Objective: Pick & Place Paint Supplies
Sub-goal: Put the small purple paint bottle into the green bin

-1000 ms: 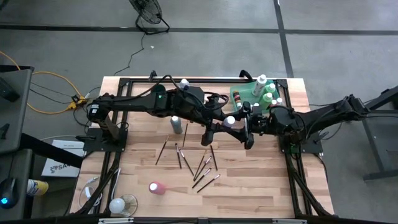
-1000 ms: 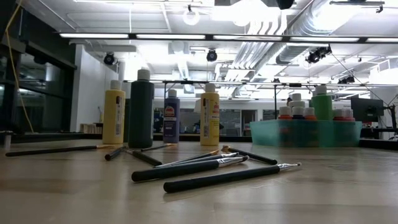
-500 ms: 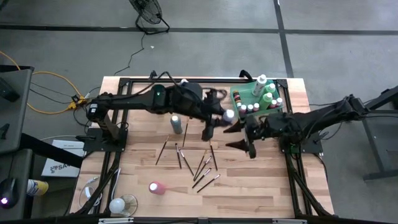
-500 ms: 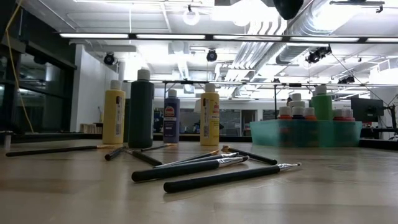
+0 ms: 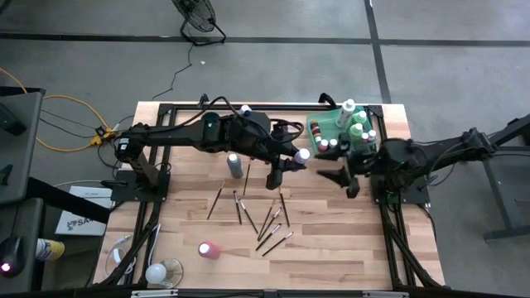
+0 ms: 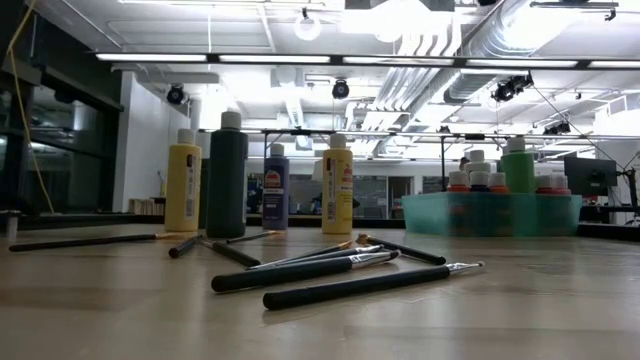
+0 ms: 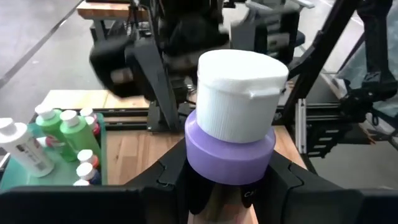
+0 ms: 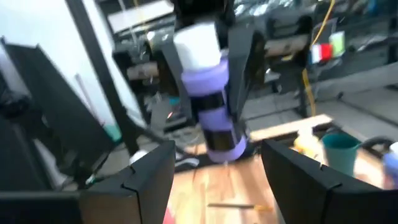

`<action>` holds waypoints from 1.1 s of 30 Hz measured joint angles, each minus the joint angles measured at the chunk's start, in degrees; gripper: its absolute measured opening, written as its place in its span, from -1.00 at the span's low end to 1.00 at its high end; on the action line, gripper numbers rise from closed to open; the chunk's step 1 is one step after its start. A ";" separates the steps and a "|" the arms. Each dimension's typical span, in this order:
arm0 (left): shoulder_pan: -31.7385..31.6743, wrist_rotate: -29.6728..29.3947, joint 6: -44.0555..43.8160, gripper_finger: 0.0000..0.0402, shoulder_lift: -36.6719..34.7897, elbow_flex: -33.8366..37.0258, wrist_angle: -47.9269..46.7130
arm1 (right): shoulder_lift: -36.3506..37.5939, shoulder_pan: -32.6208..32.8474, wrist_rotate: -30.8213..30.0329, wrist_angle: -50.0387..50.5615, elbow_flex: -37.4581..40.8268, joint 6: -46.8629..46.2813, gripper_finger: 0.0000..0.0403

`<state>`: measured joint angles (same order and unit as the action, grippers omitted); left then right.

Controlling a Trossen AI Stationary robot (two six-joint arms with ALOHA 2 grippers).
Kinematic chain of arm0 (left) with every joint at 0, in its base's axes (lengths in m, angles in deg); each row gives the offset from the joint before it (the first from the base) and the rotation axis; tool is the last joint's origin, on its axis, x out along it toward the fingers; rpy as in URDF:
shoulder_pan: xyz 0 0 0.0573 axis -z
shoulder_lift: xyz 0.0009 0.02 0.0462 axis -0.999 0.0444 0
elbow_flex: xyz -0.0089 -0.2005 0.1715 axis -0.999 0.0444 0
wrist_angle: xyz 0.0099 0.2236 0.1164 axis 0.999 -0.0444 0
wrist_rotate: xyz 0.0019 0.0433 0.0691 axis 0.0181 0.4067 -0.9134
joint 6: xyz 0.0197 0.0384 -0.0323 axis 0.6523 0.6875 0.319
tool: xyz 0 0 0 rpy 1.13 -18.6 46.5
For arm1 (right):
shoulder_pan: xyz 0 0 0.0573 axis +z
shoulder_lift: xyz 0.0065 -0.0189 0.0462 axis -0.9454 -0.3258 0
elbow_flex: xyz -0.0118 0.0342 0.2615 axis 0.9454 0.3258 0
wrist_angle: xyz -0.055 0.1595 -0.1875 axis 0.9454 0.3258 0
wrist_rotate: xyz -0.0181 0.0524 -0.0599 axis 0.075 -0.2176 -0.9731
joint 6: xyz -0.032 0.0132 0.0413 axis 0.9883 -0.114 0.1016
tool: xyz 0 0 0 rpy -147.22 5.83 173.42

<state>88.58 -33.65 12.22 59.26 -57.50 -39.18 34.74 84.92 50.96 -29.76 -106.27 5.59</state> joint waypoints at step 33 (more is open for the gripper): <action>-0.03 -8.35 1.69 -0.42 0.02 0.04 -11.22 | -29.31 -2.47 -5.47 54.08 -50.90 19.17 0.14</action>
<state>88.55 -42.00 13.91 59.29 -57.46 -50.40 5.43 82.45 45.49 24.32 -157.18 24.77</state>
